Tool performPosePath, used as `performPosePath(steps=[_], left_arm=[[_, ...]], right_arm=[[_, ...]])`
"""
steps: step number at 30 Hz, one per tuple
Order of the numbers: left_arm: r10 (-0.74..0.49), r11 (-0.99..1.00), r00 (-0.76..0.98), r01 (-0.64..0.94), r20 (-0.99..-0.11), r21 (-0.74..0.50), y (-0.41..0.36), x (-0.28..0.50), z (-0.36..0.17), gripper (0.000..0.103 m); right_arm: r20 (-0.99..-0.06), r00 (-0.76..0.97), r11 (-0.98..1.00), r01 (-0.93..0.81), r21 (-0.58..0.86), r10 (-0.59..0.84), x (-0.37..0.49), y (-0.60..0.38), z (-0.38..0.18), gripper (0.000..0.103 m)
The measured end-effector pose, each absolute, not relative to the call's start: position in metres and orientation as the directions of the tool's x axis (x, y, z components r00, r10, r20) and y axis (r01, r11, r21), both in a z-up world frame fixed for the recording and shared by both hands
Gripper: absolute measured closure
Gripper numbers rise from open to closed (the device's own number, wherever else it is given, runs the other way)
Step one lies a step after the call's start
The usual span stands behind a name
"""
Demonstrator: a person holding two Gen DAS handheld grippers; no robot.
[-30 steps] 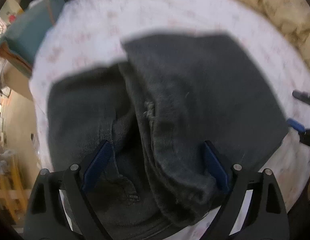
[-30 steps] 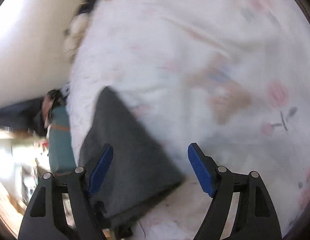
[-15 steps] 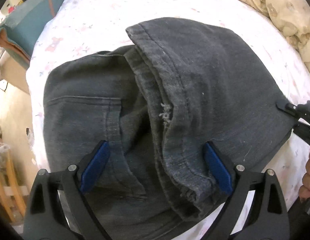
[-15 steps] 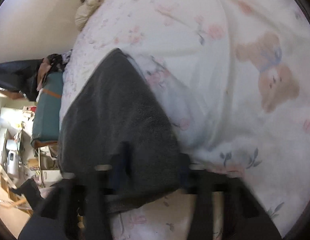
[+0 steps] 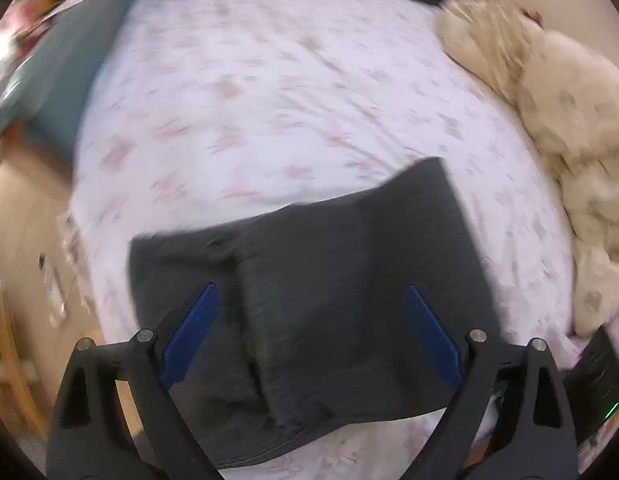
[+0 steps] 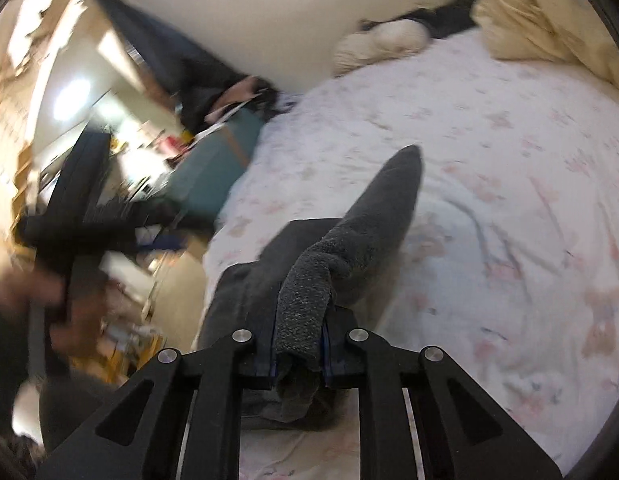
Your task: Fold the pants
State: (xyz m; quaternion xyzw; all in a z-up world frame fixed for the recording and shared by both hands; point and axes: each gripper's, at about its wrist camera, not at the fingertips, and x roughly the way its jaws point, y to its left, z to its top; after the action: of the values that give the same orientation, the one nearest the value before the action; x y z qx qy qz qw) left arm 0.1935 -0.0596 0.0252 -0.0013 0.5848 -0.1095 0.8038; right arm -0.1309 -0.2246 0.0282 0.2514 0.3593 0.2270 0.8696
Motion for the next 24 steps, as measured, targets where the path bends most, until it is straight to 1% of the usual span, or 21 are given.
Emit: performPosePath(steps=[3,7,8,10,11,12,14,16,19,22,24], left_arm=[[-0.156,0.963,0.269,0.257,-0.950,-0.086,-0.101,0.217,0.025,0.011],[-0.136,0.942,0.198,0.331,-0.971,-0.065,-0.147,0.237,0.003,0.011],[-0.113,0.935,0.189,0.352,-0.975,-0.040,-0.156,0.239,-0.002,0.014],[-0.071,0.931,0.206,0.364,-0.976,0.009,-0.165,0.244,-0.013,0.031],[-0.076,0.928,0.192,0.373,-0.978,0.001,-0.166,0.245,-0.017,0.059],[-0.092,0.927,0.181,0.375,-0.979,-0.018,-0.164,0.246,-0.019,0.083],[-0.107,0.922,0.191,0.387,-0.976,-0.025,-0.159,0.242,-0.013,0.092],[-0.133,0.912,0.219,0.408,-0.967,-0.033,-0.146,0.233,0.003,0.093],[-0.180,0.919,0.235,0.387,-0.955,-0.078,-0.111,0.224,0.023,0.093],[-0.186,0.935,0.258,0.342,-0.948,-0.090,-0.059,0.212,0.036,0.093],[-0.172,0.951,0.267,0.297,-0.948,-0.089,-0.020,0.203,0.034,0.093]], right_arm=[[-0.510,0.603,0.762,-0.284,0.582,0.614,-0.130,-0.207,0.031,0.086],[-0.499,0.562,0.739,-0.362,0.568,0.659,-0.135,-0.190,0.033,0.086],[-0.497,0.553,0.734,-0.382,0.562,0.668,-0.137,-0.187,0.033,0.086],[-0.499,0.541,0.730,-0.407,0.550,0.677,-0.140,-0.182,0.035,0.086],[-0.492,0.532,0.719,-0.419,0.554,0.689,-0.141,-0.181,0.035,0.086],[-0.487,0.526,0.711,-0.427,0.559,0.698,-0.140,-0.182,0.034,0.086],[-0.484,0.509,0.698,-0.441,0.564,0.712,-0.141,-0.181,0.035,0.086],[-0.463,0.490,0.670,-0.457,0.585,0.739,-0.138,-0.180,0.036,0.086],[-0.435,0.458,0.630,-0.507,0.588,0.775,-0.141,-0.168,0.047,0.086],[-0.415,0.407,0.580,-0.527,0.621,0.814,-0.141,-0.152,0.051,0.086],[-0.433,0.356,0.561,-0.543,0.625,0.828,-0.139,-0.128,0.052,0.086]])
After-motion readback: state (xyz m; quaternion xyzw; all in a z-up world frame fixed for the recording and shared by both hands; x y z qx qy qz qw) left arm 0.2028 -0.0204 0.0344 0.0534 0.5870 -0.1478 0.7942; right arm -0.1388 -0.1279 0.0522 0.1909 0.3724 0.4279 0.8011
